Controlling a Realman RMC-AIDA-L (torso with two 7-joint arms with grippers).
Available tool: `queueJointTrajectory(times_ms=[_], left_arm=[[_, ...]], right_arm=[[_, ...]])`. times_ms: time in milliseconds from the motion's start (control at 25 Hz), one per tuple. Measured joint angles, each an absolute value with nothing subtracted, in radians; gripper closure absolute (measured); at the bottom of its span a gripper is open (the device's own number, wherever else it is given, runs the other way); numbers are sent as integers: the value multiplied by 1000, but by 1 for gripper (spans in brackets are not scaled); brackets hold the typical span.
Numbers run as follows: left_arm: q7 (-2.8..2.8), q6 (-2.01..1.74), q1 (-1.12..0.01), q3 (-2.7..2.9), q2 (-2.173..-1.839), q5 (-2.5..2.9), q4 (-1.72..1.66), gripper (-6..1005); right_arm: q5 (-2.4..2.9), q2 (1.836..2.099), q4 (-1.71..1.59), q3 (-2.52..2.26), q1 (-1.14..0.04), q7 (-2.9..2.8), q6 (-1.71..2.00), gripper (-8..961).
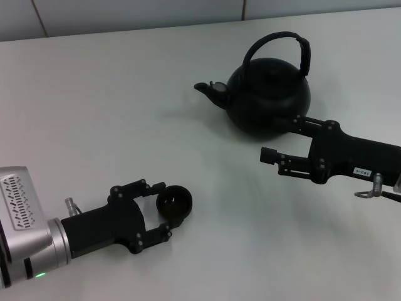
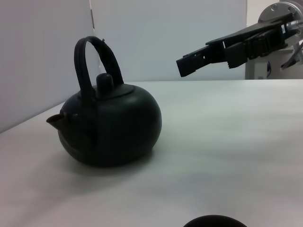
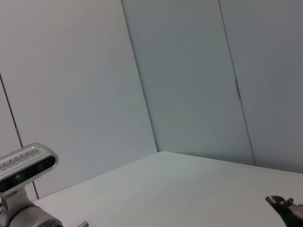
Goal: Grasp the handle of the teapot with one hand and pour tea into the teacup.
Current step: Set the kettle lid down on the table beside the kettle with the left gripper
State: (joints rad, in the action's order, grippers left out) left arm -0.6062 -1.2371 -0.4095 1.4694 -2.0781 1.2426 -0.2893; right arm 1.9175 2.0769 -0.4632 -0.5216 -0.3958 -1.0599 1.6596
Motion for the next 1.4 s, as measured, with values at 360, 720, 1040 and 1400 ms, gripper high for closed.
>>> queueJointTrajectory(times_ms=[360,720,1040,1400], left_arm=[[-630,-1230,-410,1469,-2077,1262,-296,333],[-629,-1227,-409,1467,-2076,1277,-302,333],[-675,-1197,-409,1471,-2073,1311,-323,320],[-701,-1205,-401,1470,-2071,1319,-363,157]], right_arm=[[1917,2078,-457,-522,-399,-1060,1650,202],[1917,2080,-452,-522,-404,-1060,1641,202],[1917,2082,-442,-522,-410,-1060,1638,200],[1913,2082,-442,-522,-410,-1060,1638,201]])
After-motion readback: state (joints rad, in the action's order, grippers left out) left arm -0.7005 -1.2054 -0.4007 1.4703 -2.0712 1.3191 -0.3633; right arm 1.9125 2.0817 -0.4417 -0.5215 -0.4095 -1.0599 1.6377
